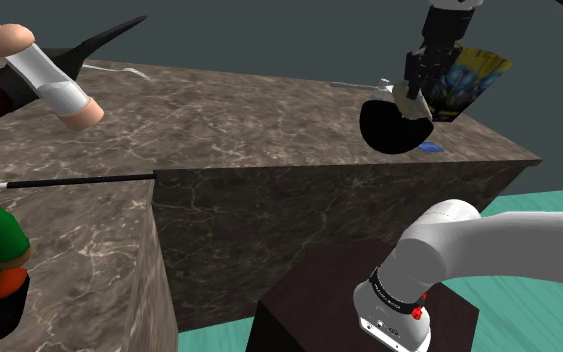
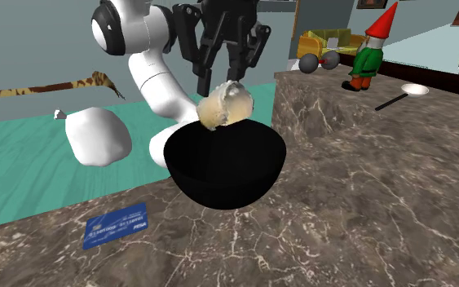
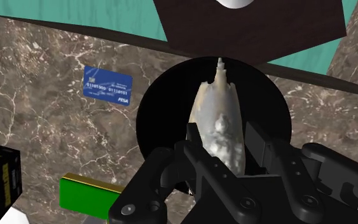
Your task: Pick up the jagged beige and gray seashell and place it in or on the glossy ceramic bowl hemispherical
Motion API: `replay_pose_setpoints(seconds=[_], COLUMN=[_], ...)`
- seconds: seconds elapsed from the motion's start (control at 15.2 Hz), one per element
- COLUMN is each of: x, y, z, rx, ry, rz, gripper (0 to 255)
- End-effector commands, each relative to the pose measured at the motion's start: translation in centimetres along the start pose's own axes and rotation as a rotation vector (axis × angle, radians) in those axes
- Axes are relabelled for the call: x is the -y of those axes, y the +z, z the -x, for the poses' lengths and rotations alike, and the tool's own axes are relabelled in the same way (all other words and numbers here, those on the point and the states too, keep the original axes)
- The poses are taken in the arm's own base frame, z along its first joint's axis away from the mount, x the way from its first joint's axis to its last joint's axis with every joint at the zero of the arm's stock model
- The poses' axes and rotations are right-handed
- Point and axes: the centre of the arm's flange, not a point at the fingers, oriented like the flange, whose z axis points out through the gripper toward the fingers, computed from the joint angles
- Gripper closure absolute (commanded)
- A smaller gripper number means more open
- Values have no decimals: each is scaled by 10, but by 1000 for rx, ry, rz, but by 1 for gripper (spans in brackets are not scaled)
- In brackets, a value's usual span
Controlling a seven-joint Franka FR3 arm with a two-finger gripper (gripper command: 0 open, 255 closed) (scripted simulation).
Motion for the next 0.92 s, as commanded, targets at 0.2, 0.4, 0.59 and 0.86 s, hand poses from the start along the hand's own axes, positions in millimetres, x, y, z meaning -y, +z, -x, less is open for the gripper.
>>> replay_pose_setpoints(seconds=[0.2, 0.4, 0.59, 0.86], x=[3, 3, 3, 3], y=[20, 20, 20, 20], z=[1, 1, 1, 1], rx=[0, 0, 0, 0], ry=[0, 0, 0, 0], rz=[0, 0, 0, 0], gripper=[255, 255, 255, 0])
